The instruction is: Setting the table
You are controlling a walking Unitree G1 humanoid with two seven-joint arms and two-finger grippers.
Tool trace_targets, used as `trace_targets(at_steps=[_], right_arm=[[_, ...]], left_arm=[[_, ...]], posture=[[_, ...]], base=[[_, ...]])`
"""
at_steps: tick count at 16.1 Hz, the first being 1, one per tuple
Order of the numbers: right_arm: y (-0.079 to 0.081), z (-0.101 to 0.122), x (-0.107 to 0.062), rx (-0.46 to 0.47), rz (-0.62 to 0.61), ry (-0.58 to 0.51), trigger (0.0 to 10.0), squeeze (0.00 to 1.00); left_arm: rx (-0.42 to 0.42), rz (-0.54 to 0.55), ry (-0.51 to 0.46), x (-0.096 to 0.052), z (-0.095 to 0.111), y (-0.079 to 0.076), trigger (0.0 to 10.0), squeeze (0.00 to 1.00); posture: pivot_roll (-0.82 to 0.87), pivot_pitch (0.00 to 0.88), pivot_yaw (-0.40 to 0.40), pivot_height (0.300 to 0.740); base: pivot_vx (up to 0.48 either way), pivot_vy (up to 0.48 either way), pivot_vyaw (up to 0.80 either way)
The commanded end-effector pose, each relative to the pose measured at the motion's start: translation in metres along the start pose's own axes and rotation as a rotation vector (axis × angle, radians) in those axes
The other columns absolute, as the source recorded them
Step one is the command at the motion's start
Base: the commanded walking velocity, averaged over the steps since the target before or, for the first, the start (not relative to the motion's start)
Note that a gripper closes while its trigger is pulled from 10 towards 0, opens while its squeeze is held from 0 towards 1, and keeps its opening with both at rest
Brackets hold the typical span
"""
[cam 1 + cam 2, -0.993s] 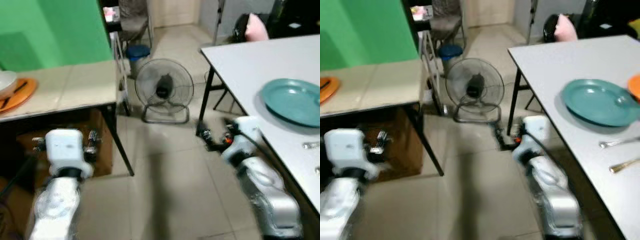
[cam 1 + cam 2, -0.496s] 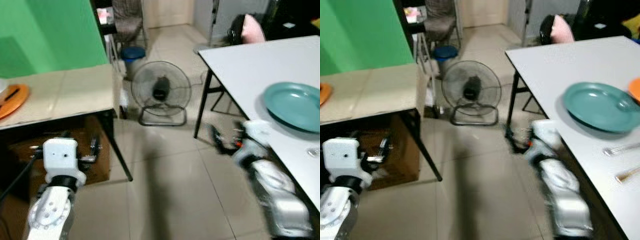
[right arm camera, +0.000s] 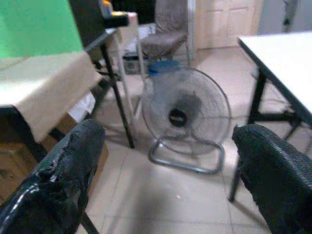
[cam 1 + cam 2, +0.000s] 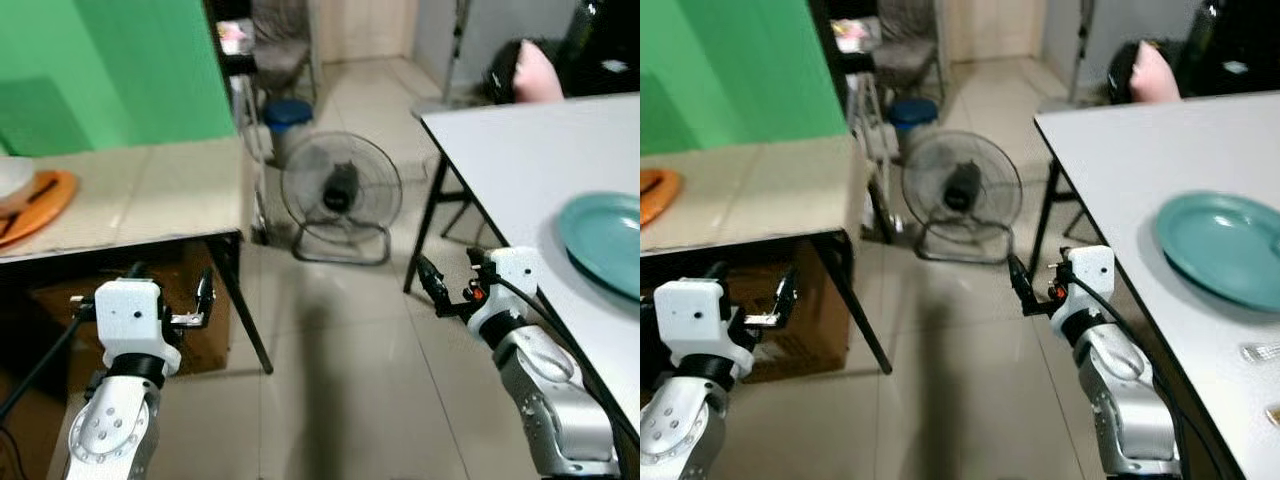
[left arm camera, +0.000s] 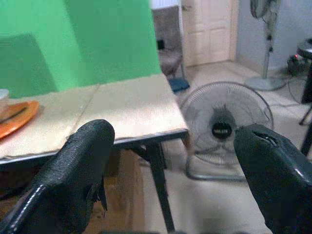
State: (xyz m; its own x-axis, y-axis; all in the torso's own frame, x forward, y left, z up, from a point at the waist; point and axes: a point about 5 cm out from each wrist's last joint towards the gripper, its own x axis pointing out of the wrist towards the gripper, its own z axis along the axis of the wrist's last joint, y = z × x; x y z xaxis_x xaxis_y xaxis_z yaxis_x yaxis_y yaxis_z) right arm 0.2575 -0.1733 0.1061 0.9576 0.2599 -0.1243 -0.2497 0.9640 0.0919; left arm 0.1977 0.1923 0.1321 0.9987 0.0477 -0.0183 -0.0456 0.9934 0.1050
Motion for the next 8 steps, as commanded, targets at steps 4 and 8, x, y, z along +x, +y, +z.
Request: trace_targets(at_steps=[4, 8], right_arm=[[0.0070, 0.0035, 0.0062, -0.022, 0.052, -0.004, 10.0, 1.00], [0.0068, 0.0036, 0.0085, -0.023, 0.055, -0.005, 10.0, 1.00]], left_arm=[[0.024, 0.043, 0.006, -0.0046, -0.0005, 0.0087, 10.0, 1.00], [0.032, 0.033, 0.001, -0.0045, 0.0022, 0.0087, 10.0, 1.00]], posture=[[-0.06, 0.040, 0.021, 0.740], [-0.05, 0.041, 0.026, 0.740]], base=[[0.385, 0.000, 0.00], [0.397, 0.000, 0.00]])
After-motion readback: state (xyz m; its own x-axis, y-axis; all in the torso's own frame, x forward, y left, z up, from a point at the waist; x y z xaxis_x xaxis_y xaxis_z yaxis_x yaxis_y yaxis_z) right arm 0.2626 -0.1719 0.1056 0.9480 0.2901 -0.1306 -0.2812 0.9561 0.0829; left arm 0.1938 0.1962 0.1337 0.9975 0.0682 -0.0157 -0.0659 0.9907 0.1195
